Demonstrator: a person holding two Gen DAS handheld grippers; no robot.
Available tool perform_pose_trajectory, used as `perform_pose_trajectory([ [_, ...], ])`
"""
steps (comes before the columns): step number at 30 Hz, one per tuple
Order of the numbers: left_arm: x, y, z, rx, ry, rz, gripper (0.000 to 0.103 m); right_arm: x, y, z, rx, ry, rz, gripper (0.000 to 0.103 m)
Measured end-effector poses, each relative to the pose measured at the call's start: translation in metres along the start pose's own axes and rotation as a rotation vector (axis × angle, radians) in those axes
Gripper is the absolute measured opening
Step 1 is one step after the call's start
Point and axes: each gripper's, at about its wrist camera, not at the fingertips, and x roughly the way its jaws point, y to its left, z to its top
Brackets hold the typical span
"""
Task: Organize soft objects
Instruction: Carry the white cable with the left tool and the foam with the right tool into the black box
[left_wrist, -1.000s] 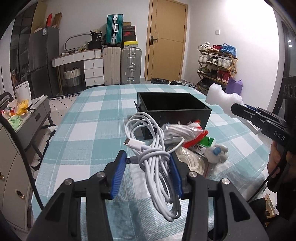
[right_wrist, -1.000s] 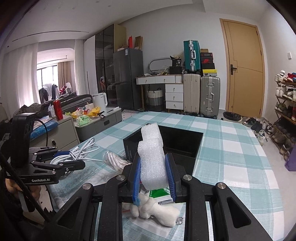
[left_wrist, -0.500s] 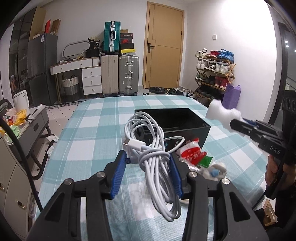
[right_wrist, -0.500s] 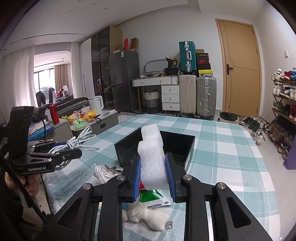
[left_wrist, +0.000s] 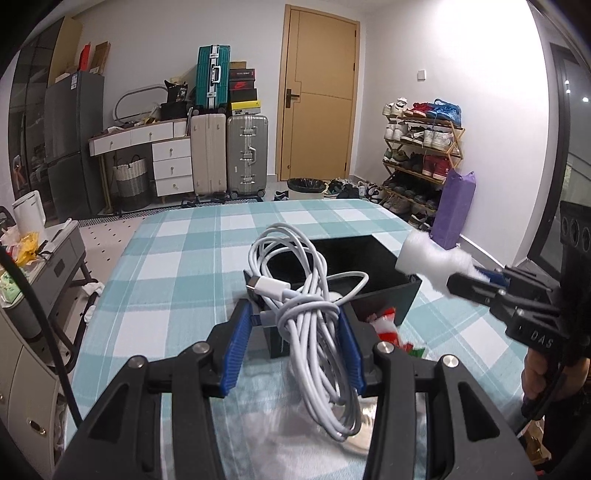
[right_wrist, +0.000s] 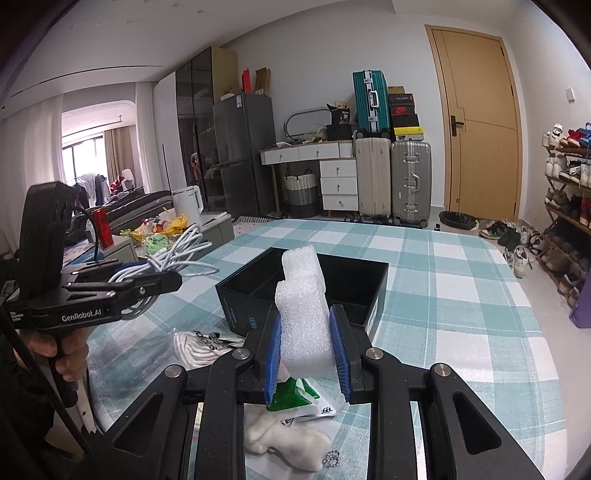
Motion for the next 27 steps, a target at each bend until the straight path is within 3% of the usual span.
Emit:
perform_pose_trajectory([
  [14, 0.038, -0.007, 0.026, 0.014, 0.005, -0.009, 0.045, 0.028, -0.014, 0.018, 0.038, 0.037, -0.002, 0.025],
  [27, 0.076, -0.008, 0.037, 0.003, 0.06, -0.01, 0.045, 0.062, -0.025, 0.029, 0.047, 0.076, 0.007, 0.025],
])
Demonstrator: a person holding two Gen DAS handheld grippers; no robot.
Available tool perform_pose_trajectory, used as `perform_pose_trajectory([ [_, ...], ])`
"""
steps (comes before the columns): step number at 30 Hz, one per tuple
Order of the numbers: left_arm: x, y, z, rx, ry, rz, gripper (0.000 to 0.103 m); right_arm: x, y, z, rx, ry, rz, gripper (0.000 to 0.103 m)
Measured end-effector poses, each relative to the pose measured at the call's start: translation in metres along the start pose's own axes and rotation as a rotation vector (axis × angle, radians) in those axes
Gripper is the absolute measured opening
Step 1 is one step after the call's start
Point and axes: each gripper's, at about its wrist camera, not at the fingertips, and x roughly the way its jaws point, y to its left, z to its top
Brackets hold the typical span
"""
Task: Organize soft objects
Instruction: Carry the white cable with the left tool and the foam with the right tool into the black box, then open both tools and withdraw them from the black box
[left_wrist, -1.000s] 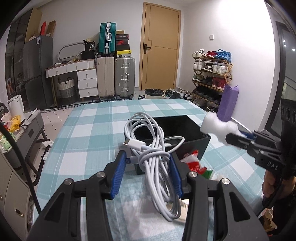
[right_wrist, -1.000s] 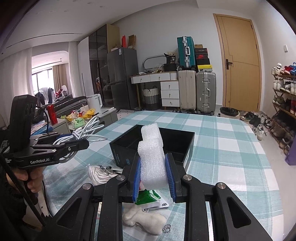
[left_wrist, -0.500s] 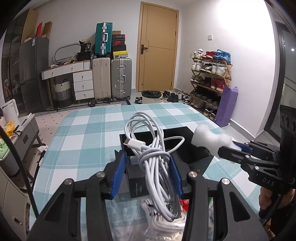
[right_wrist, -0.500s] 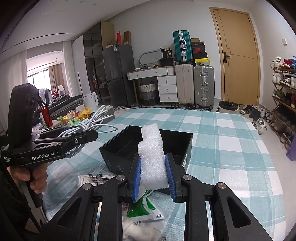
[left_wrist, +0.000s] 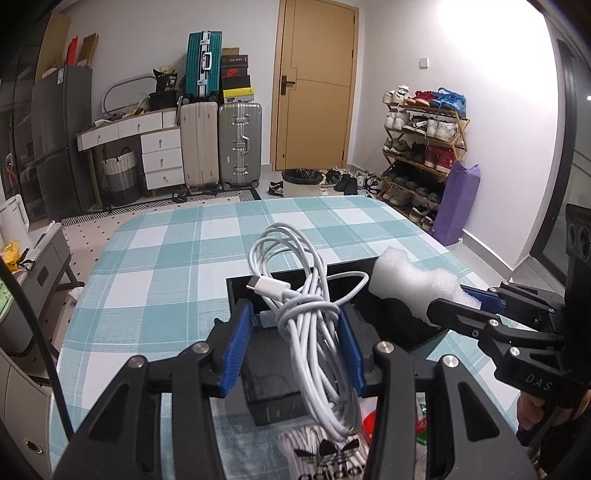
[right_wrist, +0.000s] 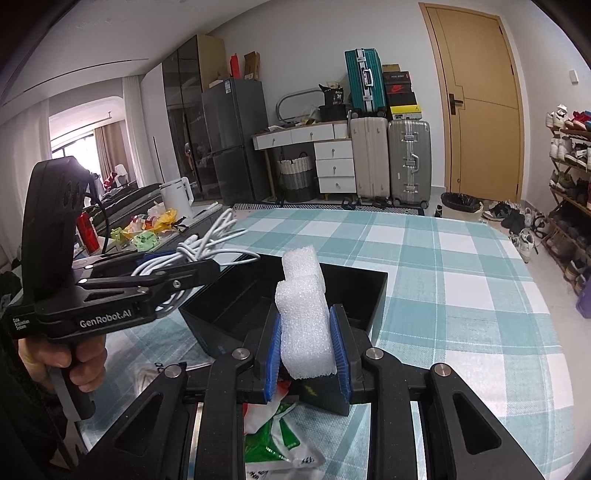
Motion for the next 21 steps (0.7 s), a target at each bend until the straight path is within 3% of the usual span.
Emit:
perform_pose_trajectory([
  [11, 0.025, -0.001, 0.006, 0.008, 0.026, -0.006, 0.045, 0.027, -0.009, 0.005, 0.007, 0.027, 0.0, 0.025],
  [14, 0.027, -0.001, 0.005, 0.004, 0.043, -0.018, 0.048, 0.03, -0.009, 0.006, 0.003, 0.026, -0.009, 0.035],
  [16, 0.025, -0.001, 0.005, 0.004, 0.037, -0.009, 0.068, 0.028, -0.01, 0.006, 0.003, 0.023, -0.007, 0.04],
  [19, 0.016, 0.002, 0.005, -0.022, 0.018, -0.019, 0.086, 0.022, -0.011, 0.004, 0.001, 0.014, -0.019, 0.046],
  [21, 0.007, 0.003, 0.004, -0.032, -0.007, -0.01, 0.094, 0.017, -0.013, 0.003, 0.003, 0.009, -0.03, 0.055],
])
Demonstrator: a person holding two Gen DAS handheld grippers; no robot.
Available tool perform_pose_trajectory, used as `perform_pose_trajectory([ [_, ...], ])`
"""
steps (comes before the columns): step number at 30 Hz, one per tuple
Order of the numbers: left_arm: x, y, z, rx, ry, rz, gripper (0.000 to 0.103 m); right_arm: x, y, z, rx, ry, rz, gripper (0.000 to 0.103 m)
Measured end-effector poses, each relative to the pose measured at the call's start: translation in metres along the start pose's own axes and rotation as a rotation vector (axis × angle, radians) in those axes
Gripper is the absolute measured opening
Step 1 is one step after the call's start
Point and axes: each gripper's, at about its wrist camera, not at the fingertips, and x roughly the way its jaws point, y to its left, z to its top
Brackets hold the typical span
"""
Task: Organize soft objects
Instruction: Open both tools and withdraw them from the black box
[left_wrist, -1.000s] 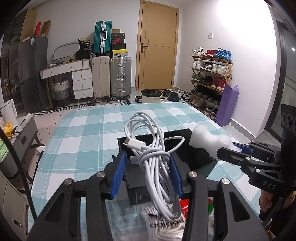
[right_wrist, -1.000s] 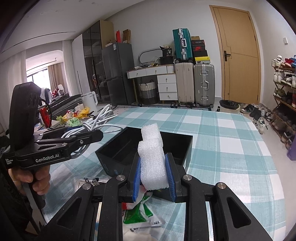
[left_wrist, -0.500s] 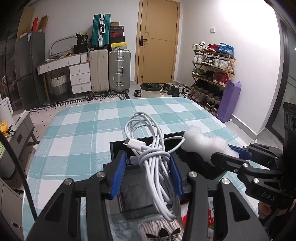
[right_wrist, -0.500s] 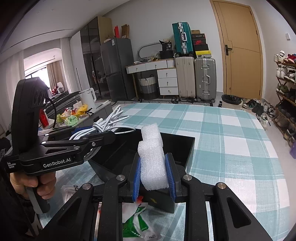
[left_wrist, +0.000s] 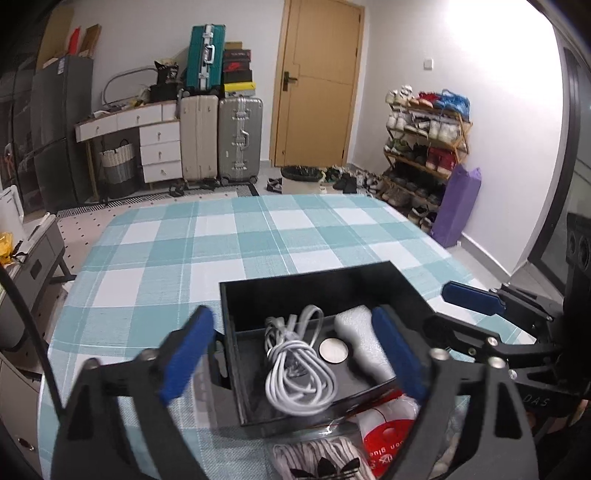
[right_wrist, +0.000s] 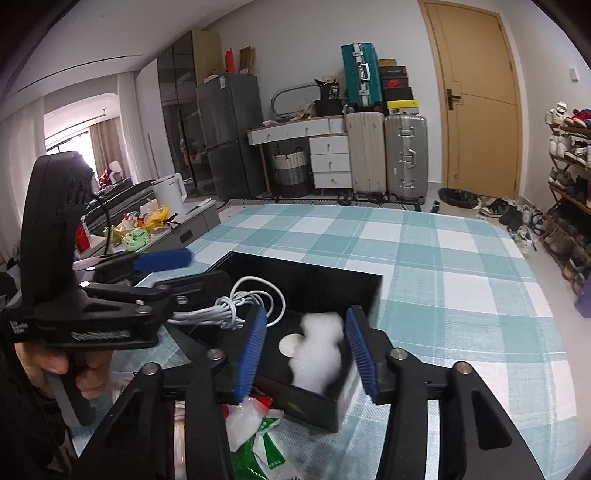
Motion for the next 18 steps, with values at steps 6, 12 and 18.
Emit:
perform_pose_trajectory([
  [6, -0.019, 0.003, -0.007, 0.011, -0.045, 0.063, 0.103, -0.024, -0.005, -0.007, 0.028, -0.068, -0.022, 0.097],
  [12, -0.032, 0.005, -0.018, 0.003, -0.054, 0.054, 0.103, -0.036, -0.003, -0.013, 0.033, -0.073, -0.04, 0.102],
  [18, -0.04, 0.009, -0.031, -0.006, -0.053, 0.072, 0.103, -0.042, 0.006, -0.022, 0.013, -0.057, -0.044, 0.102],
])
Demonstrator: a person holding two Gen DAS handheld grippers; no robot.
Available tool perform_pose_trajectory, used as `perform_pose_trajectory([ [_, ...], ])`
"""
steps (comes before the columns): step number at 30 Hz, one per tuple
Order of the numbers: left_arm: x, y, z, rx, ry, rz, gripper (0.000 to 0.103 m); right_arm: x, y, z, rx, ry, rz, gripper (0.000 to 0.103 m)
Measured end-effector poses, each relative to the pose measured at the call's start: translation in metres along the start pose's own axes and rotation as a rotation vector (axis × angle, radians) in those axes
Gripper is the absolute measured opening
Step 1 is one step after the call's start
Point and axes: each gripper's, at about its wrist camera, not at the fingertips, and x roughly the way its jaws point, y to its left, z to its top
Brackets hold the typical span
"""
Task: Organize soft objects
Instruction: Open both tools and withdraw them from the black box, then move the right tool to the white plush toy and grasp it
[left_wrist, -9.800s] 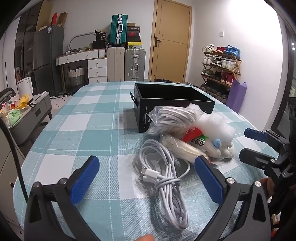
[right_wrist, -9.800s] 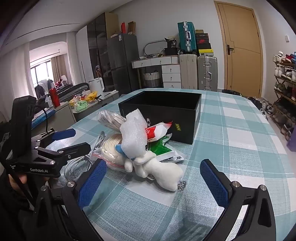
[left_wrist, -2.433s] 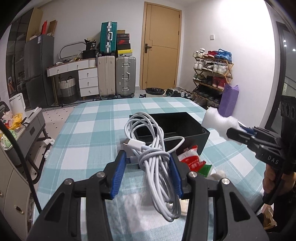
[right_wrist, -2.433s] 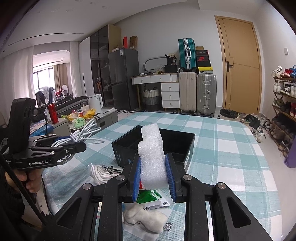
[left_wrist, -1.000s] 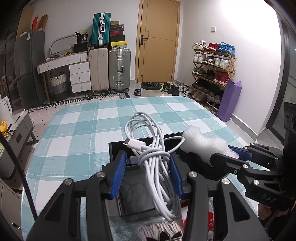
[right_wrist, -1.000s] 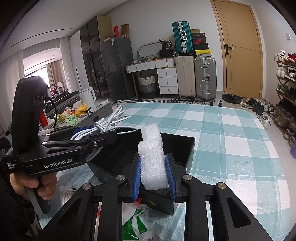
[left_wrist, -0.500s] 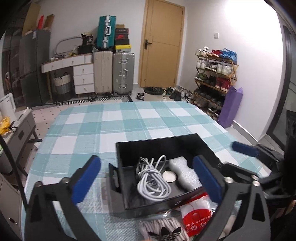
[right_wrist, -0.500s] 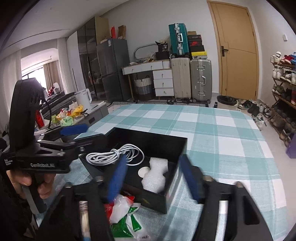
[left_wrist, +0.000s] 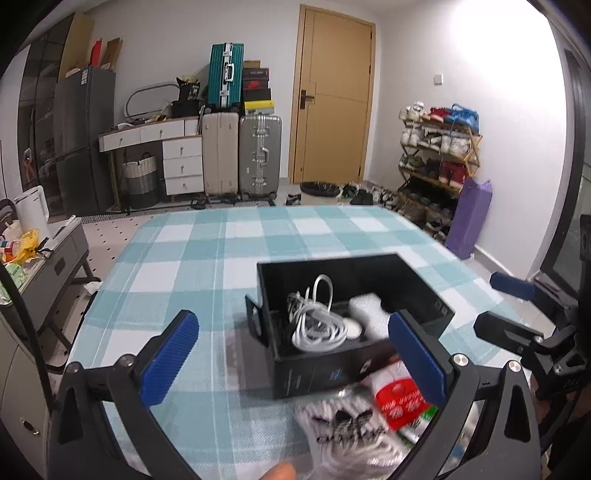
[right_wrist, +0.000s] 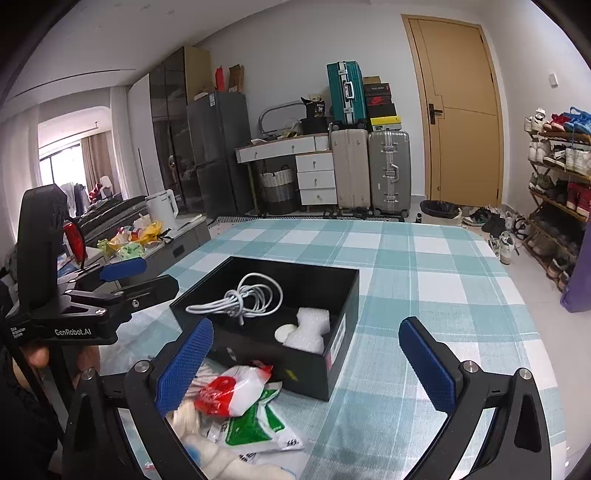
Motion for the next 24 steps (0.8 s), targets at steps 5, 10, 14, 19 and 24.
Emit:
perform_pose_trajectory([
  [5, -0.013, 0.004, -0.011, 0.009, -0.024, 0.028, 0.103, -0.01, 0.009, -0.008, -0.024, -0.001, 0.007, 0.102],
  [10, -0.021, 0.003, -0.017, 0.035, -0.018, 0.014, 0.103, -0.011, 0.013, -0.016, -0.01, 0.036, 0.048, 0.102],
  [14, -0.024, 0.001, -0.023, 0.039, 0.0, -0.002, 0.103, -0.008, 0.015, -0.023, -0.013, 0.06, 0.091, 0.102],
  [19, -0.024, -0.008, -0.034, 0.095, 0.039, -0.003, 0.103, -0.01, 0.017, -0.031, -0.039, 0.092, 0.093, 0.103],
  [24, -0.028, -0.015, -0.038, 0.128, 0.039, 0.017, 0.103, -0.014, 0.02, -0.041, -0.074, 0.121, 0.088, 0.103],
])
